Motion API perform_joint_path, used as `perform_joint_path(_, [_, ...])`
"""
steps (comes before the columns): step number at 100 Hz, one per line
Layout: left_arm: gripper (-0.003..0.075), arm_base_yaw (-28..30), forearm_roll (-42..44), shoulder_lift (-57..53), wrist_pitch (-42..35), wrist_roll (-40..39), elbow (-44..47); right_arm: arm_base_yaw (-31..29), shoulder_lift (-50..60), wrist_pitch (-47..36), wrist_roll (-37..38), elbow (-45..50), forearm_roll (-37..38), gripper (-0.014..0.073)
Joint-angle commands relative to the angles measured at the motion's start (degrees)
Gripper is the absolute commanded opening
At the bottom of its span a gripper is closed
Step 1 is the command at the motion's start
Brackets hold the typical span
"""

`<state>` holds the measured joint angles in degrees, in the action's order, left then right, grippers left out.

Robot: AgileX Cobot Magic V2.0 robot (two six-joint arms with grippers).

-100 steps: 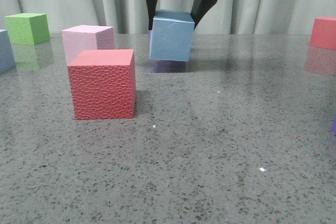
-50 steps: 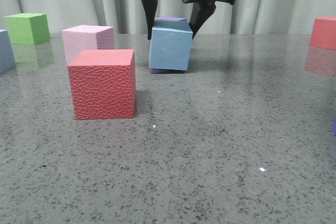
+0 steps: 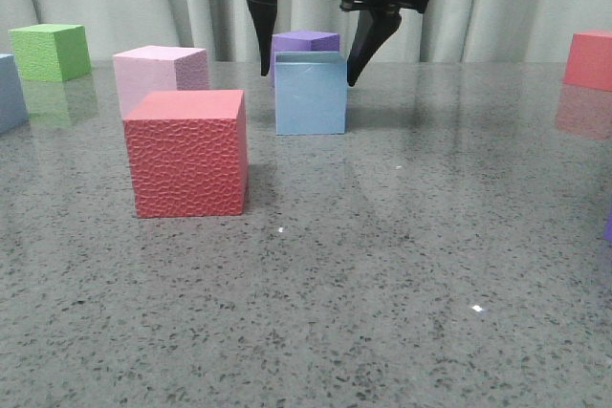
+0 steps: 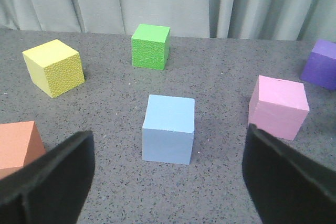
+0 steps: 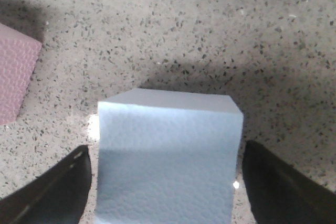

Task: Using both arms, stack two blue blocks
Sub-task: 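Set the cube down beside the purple cube, open right gripper, withdraw, then lower the left gripper onto the second light blue cube and grasp it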

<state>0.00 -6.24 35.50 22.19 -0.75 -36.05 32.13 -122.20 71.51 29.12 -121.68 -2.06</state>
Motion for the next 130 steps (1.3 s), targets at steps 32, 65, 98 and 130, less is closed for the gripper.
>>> perform_joint_path(32, [0.0544,0.0,-0.5,0.3,-4.2,-0.2,-2.0,0.4,9.1,4.8,-0.1,-1.9,0.2,0.0591])
perform_joint_path(65, [0.0544,0.0,-0.5,0.3,-4.5,-0.2,-2.0,4.8,18.5,4.8,-2.7,-1.6,3.0,0.0591])
perform_joint_path(98, [0.0544,0.0,-0.5,0.3,-4.3,-0.2,-2.0,6.4,32.6,3.8,-2.5,9.5,10.1,0.0591])
perform_joint_path(130, [0.0544,0.0,-2.8,0.3,-5.7,-0.2,-2.0,6.4,50.1,-6.4,-0.2,31.6,13.5,0.0591])
